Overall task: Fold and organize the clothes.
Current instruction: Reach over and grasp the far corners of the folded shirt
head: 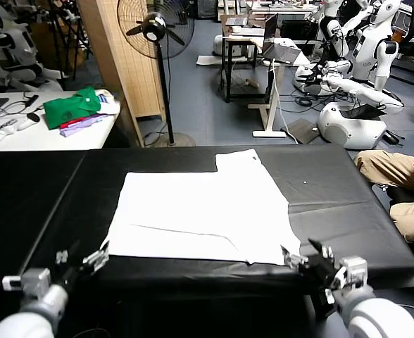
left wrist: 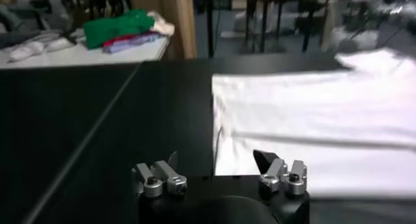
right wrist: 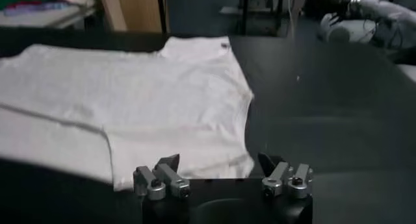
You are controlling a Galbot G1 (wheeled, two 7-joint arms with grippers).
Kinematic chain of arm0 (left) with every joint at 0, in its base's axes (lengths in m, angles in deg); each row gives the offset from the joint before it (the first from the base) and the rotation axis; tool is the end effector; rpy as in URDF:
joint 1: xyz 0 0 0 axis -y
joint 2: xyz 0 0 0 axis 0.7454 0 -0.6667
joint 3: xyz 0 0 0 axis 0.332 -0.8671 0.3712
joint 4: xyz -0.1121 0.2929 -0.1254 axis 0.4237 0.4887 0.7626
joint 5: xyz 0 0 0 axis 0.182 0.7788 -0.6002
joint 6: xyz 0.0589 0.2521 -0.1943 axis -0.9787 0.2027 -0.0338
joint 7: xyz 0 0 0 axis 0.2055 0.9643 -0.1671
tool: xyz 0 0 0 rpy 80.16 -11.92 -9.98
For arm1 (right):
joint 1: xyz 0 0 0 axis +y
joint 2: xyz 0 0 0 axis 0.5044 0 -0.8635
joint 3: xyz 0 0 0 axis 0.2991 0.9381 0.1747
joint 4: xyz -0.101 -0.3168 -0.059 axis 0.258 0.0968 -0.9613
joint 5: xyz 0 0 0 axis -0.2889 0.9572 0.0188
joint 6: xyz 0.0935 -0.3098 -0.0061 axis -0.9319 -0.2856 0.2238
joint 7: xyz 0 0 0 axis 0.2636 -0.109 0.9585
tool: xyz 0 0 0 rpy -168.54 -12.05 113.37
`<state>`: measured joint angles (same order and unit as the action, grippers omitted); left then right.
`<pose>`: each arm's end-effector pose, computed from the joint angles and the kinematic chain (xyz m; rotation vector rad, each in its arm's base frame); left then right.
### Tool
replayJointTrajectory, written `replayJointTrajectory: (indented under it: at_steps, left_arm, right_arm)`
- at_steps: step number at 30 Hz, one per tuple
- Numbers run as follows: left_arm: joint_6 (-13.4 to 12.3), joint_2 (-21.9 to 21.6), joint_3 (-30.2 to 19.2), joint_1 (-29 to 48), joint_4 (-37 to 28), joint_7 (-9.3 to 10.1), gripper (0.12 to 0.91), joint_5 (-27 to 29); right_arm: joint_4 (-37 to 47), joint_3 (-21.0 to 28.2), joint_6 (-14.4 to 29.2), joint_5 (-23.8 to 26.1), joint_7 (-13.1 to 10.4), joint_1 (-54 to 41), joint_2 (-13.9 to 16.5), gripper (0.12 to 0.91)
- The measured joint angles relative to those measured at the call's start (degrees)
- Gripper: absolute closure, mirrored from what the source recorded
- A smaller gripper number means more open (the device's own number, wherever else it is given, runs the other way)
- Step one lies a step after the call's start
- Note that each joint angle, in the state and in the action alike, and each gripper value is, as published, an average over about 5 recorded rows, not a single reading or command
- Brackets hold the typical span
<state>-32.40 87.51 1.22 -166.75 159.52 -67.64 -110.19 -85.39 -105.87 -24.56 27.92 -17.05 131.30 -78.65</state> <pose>0.1789 0.1249 -0.2035 0.0069 -2.7480 0.0232 0.2447 -0.0886 -0.1976 0.2102 -2.8096 0.0762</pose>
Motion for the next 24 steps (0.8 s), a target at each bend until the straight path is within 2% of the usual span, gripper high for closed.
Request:
replayJointTrajectory:
  at_steps: [7, 11, 16, 21, 24]
  left_arm:
    - [0.53, -2.18, -9.29, 18.67, -12.08, 0.31, 0.232, -2.23]
    - [1.98, -2.23, -15.71, 28.33, -20.5, 0.87, 0.232, -4.56]
    - [3.28, -2.14, -22.73, 38.6, -30.78, 0.43, 0.232, -5.53]
    - [5.24, -1.89, -27.27, 45.72, -39.59, 0.44, 0.232, -7.72]
    - [5.66, -1.55, -28.99, 48.73, -43.69, 0.08, 0.232, -7.37]
  right_arm:
    - [17.43, 10.13, 1.01, -3.15, -1.08, -17.97, -2.12, 0.227]
    - [28.09, 15.05, 1.43, -3.46, -0.05, -27.45, -4.04, 0.227]
    - [42.24, 20.96, 2.24, -2.95, 1.14, -38.66, -7.23, 0.227]
    - [54.94, 24.78, 3.6, -0.28, 3.1, -47.01, -11.37, 0.227]
    - [61.33, 25.39, 3.91, 1.03, 3.2, -50.65, -14.04, 0.227]
